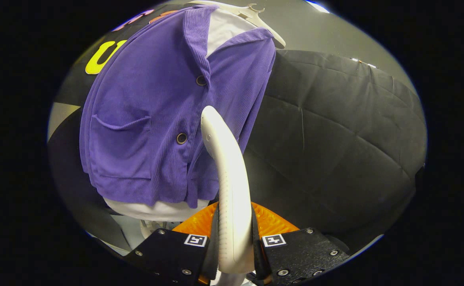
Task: Iron the clothes twice with a garment steamer, once on the left side and once on the right side.
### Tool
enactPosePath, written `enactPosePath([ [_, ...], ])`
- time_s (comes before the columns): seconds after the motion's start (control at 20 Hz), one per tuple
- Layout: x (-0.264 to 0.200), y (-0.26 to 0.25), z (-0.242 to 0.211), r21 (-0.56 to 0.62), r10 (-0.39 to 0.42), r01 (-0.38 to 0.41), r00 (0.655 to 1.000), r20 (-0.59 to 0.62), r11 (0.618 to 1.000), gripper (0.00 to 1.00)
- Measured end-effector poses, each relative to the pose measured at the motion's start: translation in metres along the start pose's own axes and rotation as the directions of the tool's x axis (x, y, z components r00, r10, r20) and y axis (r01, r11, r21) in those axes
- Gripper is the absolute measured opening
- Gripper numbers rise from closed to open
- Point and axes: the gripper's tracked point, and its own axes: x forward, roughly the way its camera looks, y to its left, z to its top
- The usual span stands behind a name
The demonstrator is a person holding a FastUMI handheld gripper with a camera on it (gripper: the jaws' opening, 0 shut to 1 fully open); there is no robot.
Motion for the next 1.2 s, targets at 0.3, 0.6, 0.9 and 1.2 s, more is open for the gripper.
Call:
enactPosePath([
  [0.3,-0.009,0.003,-0.029,-0.017,0.085,-0.085,0.996,-0.002,0.996,0.36],
  [0.6,-0.048,0.020,-0.041,0.004,0.190,-0.190,0.982,-0.005,0.982,0.36],
  [0.9,-0.128,0.043,-0.038,-0.005,0.306,-0.306,0.952,0.028,0.952,0.36],
  [1.2,-0.210,0.043,-0.015,0.046,0.380,-0.386,0.919,0.108,0.921,0.36],
])
